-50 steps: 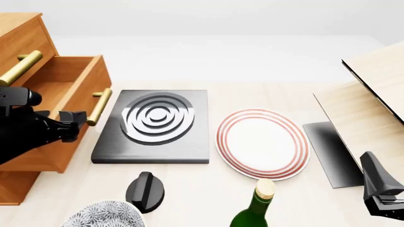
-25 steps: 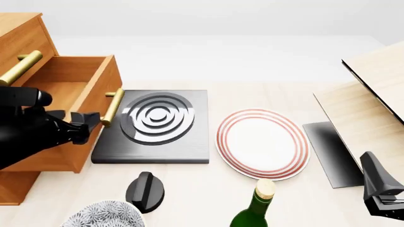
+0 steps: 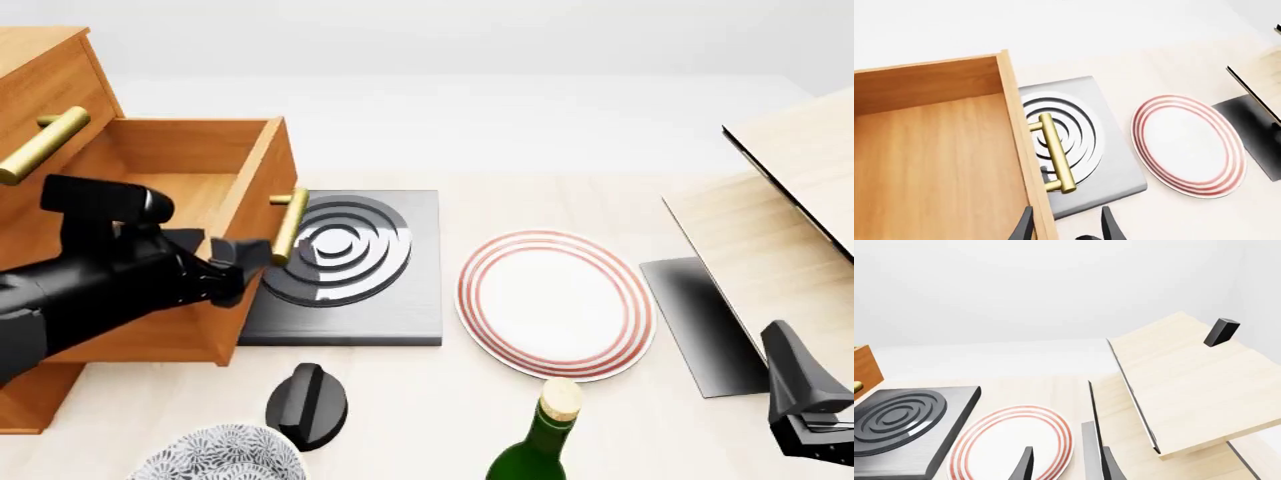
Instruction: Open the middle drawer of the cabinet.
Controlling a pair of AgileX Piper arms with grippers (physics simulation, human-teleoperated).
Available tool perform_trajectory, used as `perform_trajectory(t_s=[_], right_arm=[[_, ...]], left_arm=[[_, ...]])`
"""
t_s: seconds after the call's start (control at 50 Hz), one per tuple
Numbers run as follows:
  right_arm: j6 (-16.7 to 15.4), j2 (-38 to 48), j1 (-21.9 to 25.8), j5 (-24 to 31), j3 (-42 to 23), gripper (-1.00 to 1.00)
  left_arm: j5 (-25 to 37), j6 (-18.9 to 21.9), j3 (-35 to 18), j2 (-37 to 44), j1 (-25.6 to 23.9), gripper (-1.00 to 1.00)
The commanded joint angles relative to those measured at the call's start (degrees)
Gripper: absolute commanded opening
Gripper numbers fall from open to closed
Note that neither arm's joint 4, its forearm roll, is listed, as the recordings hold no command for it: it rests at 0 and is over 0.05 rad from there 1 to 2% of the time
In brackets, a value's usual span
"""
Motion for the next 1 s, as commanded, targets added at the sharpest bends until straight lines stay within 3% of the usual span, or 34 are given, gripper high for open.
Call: perform_trajectory(t_s=[0.02,0.3,0.48,0.54,0.58,0.66,0.78,0.9,0.96,1.0], right_arm=[[0.01,0.00,0.01,0.01,0.00,1.00],[-0.01,-0.02,0.00,0.02,0.00,1.00],[0.00,0.01,0.00,0.00,0.00,1.00],[0.02,-0.01,-0.01,0.01,0.00,1.00],[0.00,0.00,-0.01,0.01,0.00,1.00],[0.00,0.01,0.00,0.00,0.00,1.00],[-0.01,0.00,0.00,0.00,0.00,1.00],[0.01,0.00,0.01,0.00,0.00,1.00],[0.01,-0.01,0.00,0.01,0.00,1.00],[0.00,-0.02,0.00,0.01,0.00,1.00]], left_arm=[[-1.85,-2.22,-2.85,2.37,-6.09,1.00],[-3.19,-3.03,-4.74,5.06,-10.40,1.00],[-0.73,-2.58,-3.94,0.84,-8.24,1.00],[1.86,-0.68,-4.17,-3.52,-6.05,1.00],[4.41,2.64,-4.32,-8.35,-2.87,1.00],[8.99,4.24,-5.70,-15.17,0.93,1.00],[10.81,8.87,-5.20,-23.47,5.44,1.00],[12.91,10.61,-5.35,-31.81,9.87,1.00],[15.98,10.76,-5.05,-40.13,16.87,1.00],[16.86,10.36,-4.99,-43.75,18.58,1.00]])
